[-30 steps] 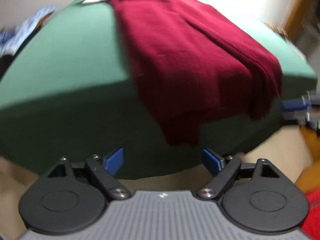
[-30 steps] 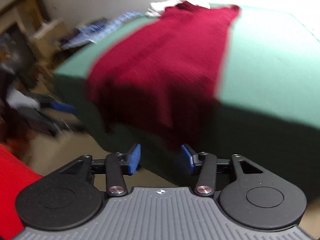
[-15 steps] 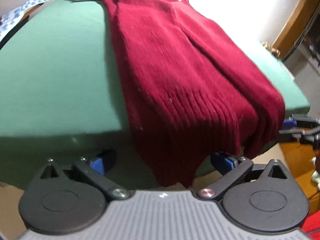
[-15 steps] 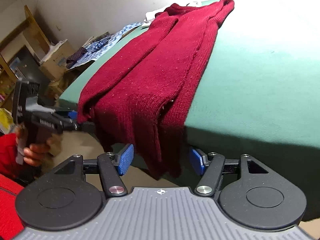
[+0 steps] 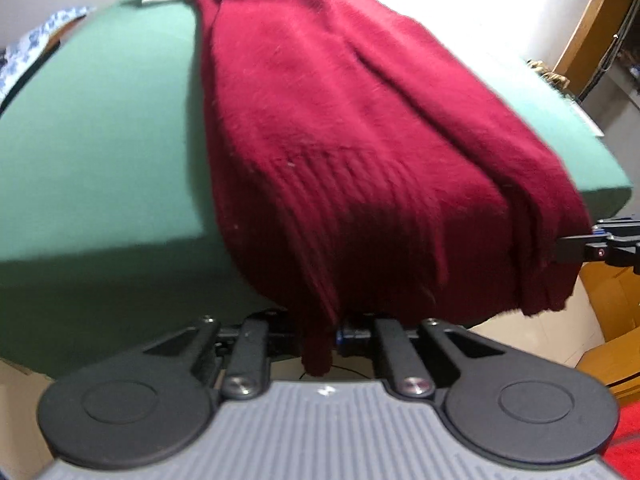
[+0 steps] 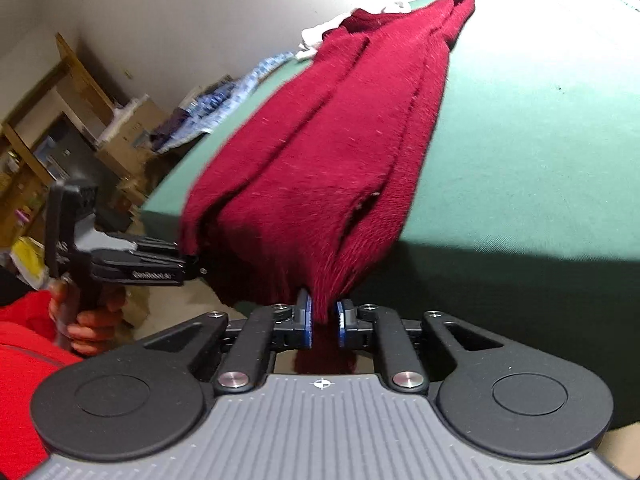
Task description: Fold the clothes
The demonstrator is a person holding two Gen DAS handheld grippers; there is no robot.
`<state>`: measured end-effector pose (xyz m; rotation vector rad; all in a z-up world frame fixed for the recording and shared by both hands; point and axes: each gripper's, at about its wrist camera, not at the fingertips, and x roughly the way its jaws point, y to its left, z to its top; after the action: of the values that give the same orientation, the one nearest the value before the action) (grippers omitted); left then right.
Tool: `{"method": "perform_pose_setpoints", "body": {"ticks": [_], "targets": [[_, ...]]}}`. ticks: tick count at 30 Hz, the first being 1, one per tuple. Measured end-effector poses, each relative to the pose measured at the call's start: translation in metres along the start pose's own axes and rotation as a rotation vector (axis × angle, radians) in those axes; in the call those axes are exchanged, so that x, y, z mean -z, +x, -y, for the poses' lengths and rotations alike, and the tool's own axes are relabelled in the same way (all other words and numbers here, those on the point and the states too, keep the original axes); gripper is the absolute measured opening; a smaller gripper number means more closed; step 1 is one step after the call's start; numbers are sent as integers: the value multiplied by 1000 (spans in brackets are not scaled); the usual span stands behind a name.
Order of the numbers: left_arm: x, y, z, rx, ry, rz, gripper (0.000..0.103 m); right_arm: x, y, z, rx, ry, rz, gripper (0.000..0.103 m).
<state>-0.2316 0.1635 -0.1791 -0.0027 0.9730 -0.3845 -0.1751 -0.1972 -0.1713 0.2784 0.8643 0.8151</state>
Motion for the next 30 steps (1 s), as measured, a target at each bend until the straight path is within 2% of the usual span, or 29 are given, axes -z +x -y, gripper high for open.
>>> {"method": "perform_pose_setpoints", "body": {"ticks": [4, 9, 13, 17, 22, 25, 26, 27, 29, 30], "targets": [[2, -31, 1, 0, -43, 70, 7, -5, -13, 2, -64, 76, 65, 12], [-13, -66, -9, 11, -127, 167, 7, -21, -20, 2, -161, 146, 113, 12], [-34, -83, -11, 19, -132, 218, 7, -39, -29, 2, -224, 191, 160, 12], [-67, -83, -20, 41, -139, 255, 7, -69, -26, 8, -266, 239, 224, 12], [-117, -44, -46, 69, -111, 235, 7, -109, -1, 18, -190, 251, 273, 12], [-149, -15, -63, 104, -95, 210, 9, -126, 20, 28, -116, 296, 283, 18], [-159, -6, -68, 118, -88, 199, 13, -130, 24, 31, -83, 313, 291, 26], [-168, -1, -72, 128, -81, 185, 14, -133, 28, 34, -51, 330, 299, 41], [-186, 9, -81, 150, -70, 161, 14, -139, 31, 39, -15, 380, 334, 48], [-193, 7, -86, 163, -68, 167, 14, -140, 26, 40, -40, 403, 381, 48]]}}
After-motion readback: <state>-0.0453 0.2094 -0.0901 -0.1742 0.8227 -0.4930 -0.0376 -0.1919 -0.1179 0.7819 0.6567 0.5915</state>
